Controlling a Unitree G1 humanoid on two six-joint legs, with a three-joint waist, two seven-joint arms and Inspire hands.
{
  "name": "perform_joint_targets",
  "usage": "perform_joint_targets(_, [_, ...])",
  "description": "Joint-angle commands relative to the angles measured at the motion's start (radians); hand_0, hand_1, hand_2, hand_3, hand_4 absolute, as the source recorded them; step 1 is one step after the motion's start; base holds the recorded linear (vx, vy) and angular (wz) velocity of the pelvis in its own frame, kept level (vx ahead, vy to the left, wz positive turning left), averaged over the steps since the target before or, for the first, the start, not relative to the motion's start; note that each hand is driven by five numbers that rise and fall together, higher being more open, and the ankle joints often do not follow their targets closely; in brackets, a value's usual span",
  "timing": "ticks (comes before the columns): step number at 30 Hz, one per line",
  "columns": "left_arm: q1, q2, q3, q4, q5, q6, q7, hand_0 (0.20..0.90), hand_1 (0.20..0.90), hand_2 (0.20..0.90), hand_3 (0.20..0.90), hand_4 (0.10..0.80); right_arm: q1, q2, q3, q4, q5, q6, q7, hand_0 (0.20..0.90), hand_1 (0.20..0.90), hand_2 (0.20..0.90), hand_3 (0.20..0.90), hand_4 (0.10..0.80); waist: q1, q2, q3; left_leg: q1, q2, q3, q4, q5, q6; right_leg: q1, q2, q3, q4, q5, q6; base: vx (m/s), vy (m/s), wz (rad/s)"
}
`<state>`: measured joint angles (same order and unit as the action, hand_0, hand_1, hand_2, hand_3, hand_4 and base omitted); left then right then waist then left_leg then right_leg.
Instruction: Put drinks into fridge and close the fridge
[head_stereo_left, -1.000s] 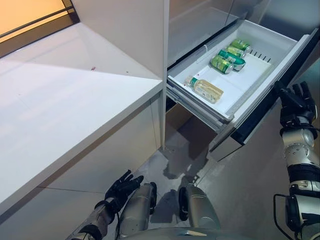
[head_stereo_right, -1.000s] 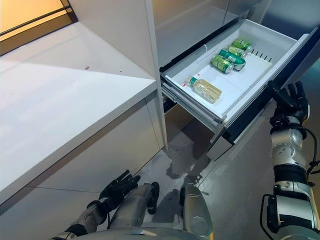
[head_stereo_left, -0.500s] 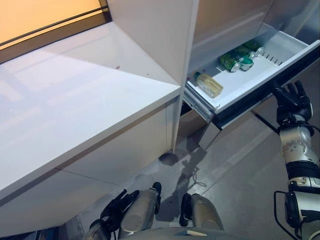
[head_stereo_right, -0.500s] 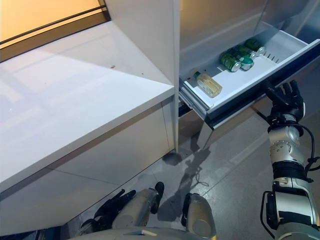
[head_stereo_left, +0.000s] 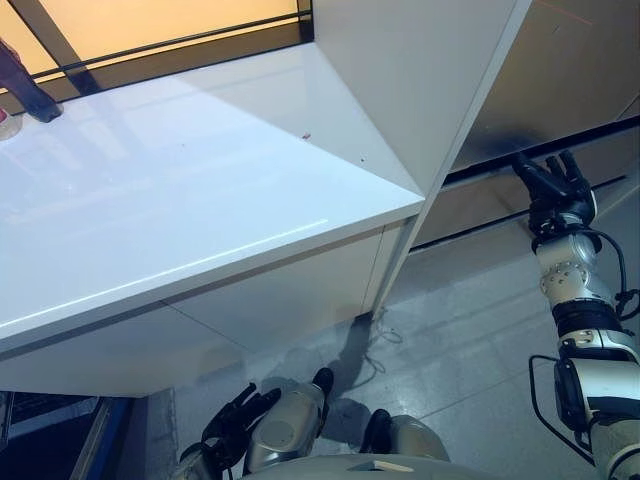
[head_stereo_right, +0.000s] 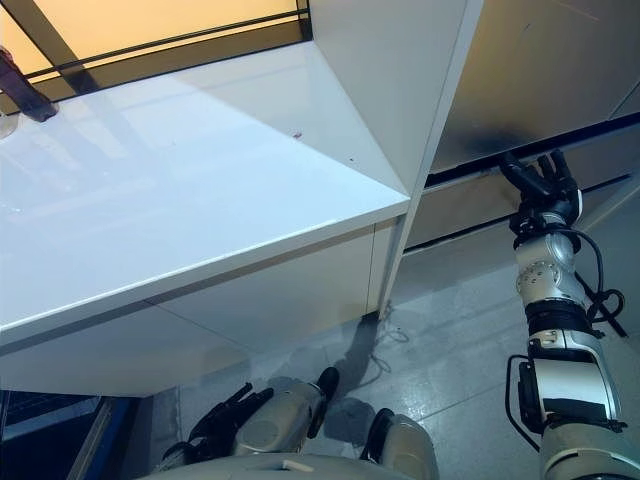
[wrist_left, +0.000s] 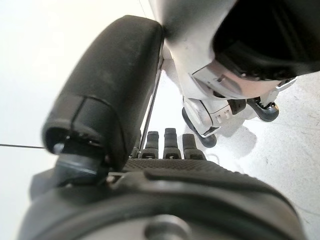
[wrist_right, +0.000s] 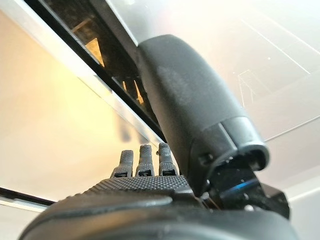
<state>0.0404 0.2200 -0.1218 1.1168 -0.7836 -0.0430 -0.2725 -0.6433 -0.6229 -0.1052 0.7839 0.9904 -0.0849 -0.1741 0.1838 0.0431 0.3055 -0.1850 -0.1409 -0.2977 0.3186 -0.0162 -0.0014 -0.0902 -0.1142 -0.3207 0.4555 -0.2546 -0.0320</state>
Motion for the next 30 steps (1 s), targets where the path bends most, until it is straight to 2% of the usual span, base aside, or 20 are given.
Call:
perform_joint_targets(1, [0.045,0.051,-0.040,-0.018,0.026,-0.013,-0.021,0.900,0.900,0.900,0.900,0.800,-0.122,-0.050,-0.003,-0.055,-0.041,-0.093,0.028,0.900,0.900,0.900,0.900,0.800,0.037,-0.029,-0.094,0.071,0.003,0.062,-0.070,-0.039,0.078,0.003,0.001,0.087,-0.005,0.077,0.007,0.007,-0.015,0.05])
perform_joint_targets(8, [0.042,0.071,-0.029,-0.031,0.036,-0.001,-0.029,0.900,0.900,0.900,0.900,0.800,-0.092,-0.065,0.008,-0.107,-0.214,-0.168,-0.029,0.900,0.900,0.900,0.900,0.800,0.011,-0.041,-0.100,0.088,0.011,0.083,-0.092,-0.041,0.081,0.016,0.018,0.121,-0.078,0.114,0.020,-0.041,-0.051,0.00])
perform_joint_targets(10, [0.040,0.073,-0.024,-0.036,0.042,0.006,-0.033,0.900,0.900,0.900,0.900,0.800,-0.060,-0.070,0.038,-0.170,-0.331,-0.164,-0.031,0.900,0.900,0.900,0.900,0.800,-0.013,-0.052,-0.107,0.101,0.019,0.106,-0.111,-0.041,0.079,0.027,0.029,0.141,-0.125,0.133,0.024,-0.080,-0.099,-0.09])
perform_joint_targets(15, [0.031,0.069,-0.011,-0.030,0.043,0.000,-0.034,0.900,0.900,0.900,0.900,0.800,0.057,-0.070,0.117,-0.346,-0.441,-0.104,0.008,0.900,0.900,0.900,0.900,0.800,-0.078,-0.078,-0.135,0.151,0.052,0.173,-0.190,-0.026,0.067,0.064,0.063,0.202,-0.252,0.184,0.032,-0.123,-0.117,-0.38])
perform_joint_targets(19, [0.001,0.055,-0.011,-0.029,0.041,-0.003,-0.008,0.900,0.900,0.900,0.900,0.800,0.167,-0.017,0.143,-0.382,-0.378,-0.043,0.122,0.900,0.900,0.900,0.900,0.800,-0.134,-0.098,-0.176,0.184,0.076,0.231,-0.252,-0.011,0.051,0.093,0.084,0.248,-0.351,0.230,0.037,-0.131,-0.090,-0.54])
perform_joint_targets(25, [-0.036,0.036,-0.016,-0.052,0.051,-0.002,0.032,0.900,0.900,0.900,0.900,0.800,0.312,0.072,0.181,-0.321,-0.368,0.042,0.252,0.900,0.900,0.900,0.900,0.800,-0.174,-0.102,-0.235,0.223,0.092,0.292,-0.312,0.000,0.036,0.125,0.099,0.281,-0.448,0.277,0.045,-0.090,-0.060,-0.43])
perform_joint_targets(30, [-0.033,0.023,-0.002,-0.051,0.063,-0.005,0.040,0.900,0.900,0.900,0.900,0.800,0.434,0.177,0.212,-0.220,-0.392,0.030,0.301,0.900,0.900,0.900,0.900,0.800,-0.185,-0.095,-0.264,0.242,0.096,0.315,-0.335,0.004,0.032,0.141,0.109,0.293,-0.490,0.296,0.046,-0.045,-0.033,-0.27])
